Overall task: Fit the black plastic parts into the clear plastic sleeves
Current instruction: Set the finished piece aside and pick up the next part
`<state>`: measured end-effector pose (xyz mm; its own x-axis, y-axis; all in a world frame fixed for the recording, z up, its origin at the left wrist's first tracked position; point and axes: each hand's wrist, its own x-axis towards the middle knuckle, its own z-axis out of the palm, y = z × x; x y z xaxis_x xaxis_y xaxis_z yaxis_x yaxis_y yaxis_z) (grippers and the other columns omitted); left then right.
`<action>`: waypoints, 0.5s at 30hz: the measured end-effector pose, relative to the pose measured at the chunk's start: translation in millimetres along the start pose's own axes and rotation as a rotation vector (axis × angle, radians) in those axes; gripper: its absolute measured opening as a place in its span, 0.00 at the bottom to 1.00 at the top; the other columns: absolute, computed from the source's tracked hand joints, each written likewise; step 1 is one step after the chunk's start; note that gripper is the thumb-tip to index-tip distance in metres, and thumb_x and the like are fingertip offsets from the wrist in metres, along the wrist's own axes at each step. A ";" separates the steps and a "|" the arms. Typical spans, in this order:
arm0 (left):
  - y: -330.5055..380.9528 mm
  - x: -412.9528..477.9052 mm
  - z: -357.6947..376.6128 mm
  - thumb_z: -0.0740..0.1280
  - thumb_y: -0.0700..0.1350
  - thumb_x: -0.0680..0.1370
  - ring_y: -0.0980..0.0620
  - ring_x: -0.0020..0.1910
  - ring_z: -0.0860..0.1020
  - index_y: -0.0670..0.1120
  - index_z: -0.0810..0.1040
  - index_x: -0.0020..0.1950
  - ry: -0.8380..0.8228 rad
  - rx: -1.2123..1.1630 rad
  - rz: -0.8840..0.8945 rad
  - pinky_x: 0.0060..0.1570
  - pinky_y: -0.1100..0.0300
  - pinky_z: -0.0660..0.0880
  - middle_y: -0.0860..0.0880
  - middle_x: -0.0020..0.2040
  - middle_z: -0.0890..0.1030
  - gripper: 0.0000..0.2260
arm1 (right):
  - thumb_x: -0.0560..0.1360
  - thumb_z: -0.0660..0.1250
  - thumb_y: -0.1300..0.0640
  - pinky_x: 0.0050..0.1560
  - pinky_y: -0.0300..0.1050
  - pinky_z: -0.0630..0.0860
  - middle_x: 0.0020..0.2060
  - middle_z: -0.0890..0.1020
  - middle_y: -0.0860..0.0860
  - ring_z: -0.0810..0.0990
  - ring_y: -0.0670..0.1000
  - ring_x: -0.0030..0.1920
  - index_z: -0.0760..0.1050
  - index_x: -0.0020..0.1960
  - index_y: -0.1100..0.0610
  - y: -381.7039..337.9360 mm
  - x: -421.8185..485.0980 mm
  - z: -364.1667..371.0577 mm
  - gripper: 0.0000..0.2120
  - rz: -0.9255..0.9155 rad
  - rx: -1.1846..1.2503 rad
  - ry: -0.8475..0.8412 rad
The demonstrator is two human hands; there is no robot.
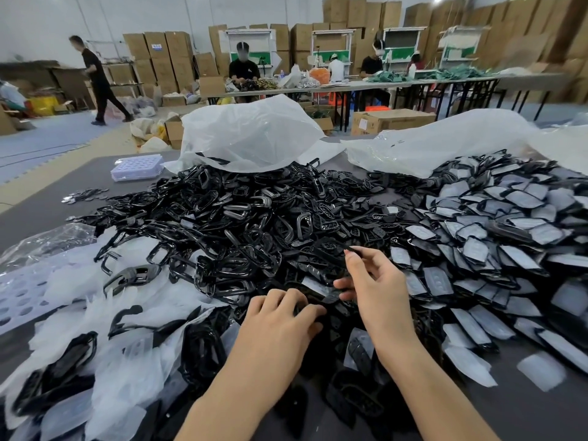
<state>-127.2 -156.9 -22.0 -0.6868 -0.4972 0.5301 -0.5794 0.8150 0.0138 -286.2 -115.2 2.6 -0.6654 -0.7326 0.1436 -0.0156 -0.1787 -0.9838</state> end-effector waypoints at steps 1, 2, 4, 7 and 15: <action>0.2 -0.6 -0.7 0.61 0.54 0.78 0.49 0.46 0.79 0.56 0.83 0.52 -0.002 0.000 0.000 0.45 0.54 0.77 0.55 0.46 0.79 0.12 | 0.82 0.66 0.55 0.34 0.37 0.79 0.37 0.85 0.42 0.85 0.48 0.36 0.80 0.52 0.49 0.0 -0.1 -0.3 0.04 -0.002 -0.004 -0.002; 1.1 -0.7 -2.9 0.59 0.53 0.80 0.50 0.46 0.79 0.55 0.82 0.51 -0.001 -0.028 -0.018 0.45 0.54 0.76 0.56 0.46 0.79 0.12 | 0.82 0.66 0.55 0.34 0.37 0.79 0.38 0.85 0.42 0.85 0.48 0.36 0.80 0.52 0.49 0.1 -0.1 -0.5 0.04 -0.004 -0.008 -0.004; 2.4 -0.4 -9.8 0.58 0.54 0.83 0.57 0.45 0.77 0.56 0.80 0.51 0.045 -0.237 -0.184 0.46 0.61 0.73 0.60 0.42 0.79 0.11 | 0.82 0.66 0.55 0.33 0.36 0.79 0.38 0.85 0.42 0.85 0.47 0.36 0.80 0.52 0.49 0.4 -0.3 -0.8 0.04 -0.013 -0.018 -0.013; -0.2 2.3 -19.2 0.64 0.51 0.82 0.62 0.39 0.79 0.59 0.82 0.49 0.189 -0.910 -0.663 0.41 0.71 0.73 0.58 0.39 0.83 0.07 | 0.82 0.67 0.53 0.31 0.35 0.77 0.37 0.85 0.43 0.85 0.46 0.34 0.81 0.51 0.46 1.1 -1.9 0.0 0.05 -0.041 -0.055 -0.038; -11.3 0.8 -20.5 0.68 0.43 0.80 0.56 0.41 0.81 0.54 0.85 0.54 0.265 -1.401 -0.898 0.44 0.63 0.78 0.49 0.42 0.85 0.09 | 0.82 0.66 0.53 0.32 0.36 0.77 0.33 0.85 0.49 0.84 0.46 0.34 0.81 0.53 0.46 5.5 -5.1 5.5 0.05 -0.063 -0.089 -0.114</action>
<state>-112.2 -160.4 -4.3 -0.2072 -0.9769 0.0522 0.1900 0.0122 0.9817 -278.7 -116.0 -3.0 -0.5723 -0.7924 0.2113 -0.1240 -0.1711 -0.9774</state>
